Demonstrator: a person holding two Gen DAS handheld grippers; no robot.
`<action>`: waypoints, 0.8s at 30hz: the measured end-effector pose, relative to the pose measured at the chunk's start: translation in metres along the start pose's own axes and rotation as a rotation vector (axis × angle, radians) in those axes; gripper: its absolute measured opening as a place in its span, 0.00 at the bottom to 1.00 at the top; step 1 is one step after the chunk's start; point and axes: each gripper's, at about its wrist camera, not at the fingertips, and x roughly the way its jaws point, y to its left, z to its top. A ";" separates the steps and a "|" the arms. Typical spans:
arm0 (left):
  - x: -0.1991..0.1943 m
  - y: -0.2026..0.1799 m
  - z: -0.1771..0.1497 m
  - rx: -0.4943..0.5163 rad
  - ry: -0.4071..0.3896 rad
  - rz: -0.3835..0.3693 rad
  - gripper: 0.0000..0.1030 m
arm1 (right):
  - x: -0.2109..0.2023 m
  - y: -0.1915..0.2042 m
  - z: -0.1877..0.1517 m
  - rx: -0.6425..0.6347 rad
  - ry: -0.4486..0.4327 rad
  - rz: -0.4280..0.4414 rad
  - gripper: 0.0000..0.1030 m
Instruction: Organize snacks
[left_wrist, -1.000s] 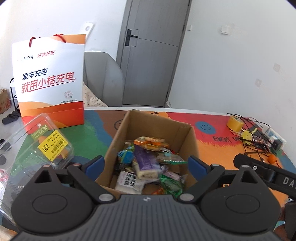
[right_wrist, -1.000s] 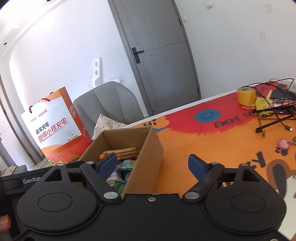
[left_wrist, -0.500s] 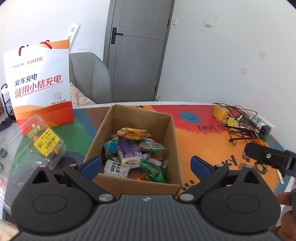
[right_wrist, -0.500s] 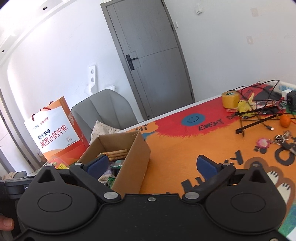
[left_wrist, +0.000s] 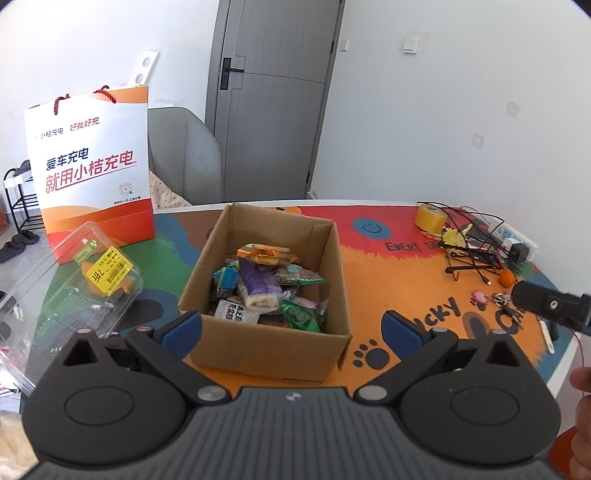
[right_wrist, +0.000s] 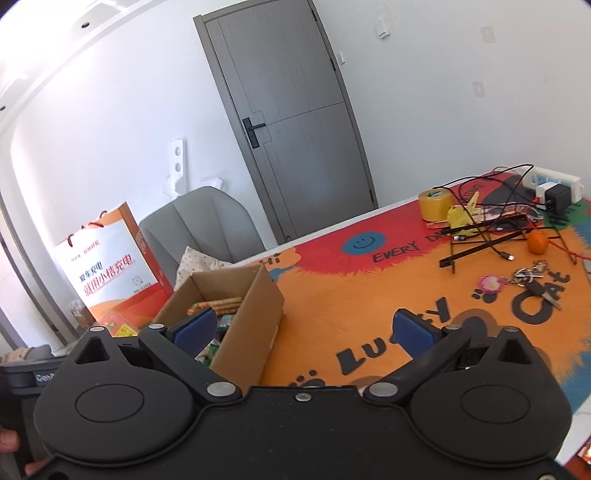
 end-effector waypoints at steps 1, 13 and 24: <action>-0.003 0.000 -0.001 0.001 0.000 -0.007 1.00 | -0.002 0.000 -0.001 -0.004 0.002 0.000 1.00; -0.049 0.008 -0.014 0.025 -0.028 0.004 1.00 | -0.037 0.001 -0.005 -0.045 -0.002 0.009 1.00; -0.071 0.012 -0.021 0.058 -0.051 -0.006 1.00 | -0.057 0.017 -0.008 -0.108 0.007 -0.020 1.00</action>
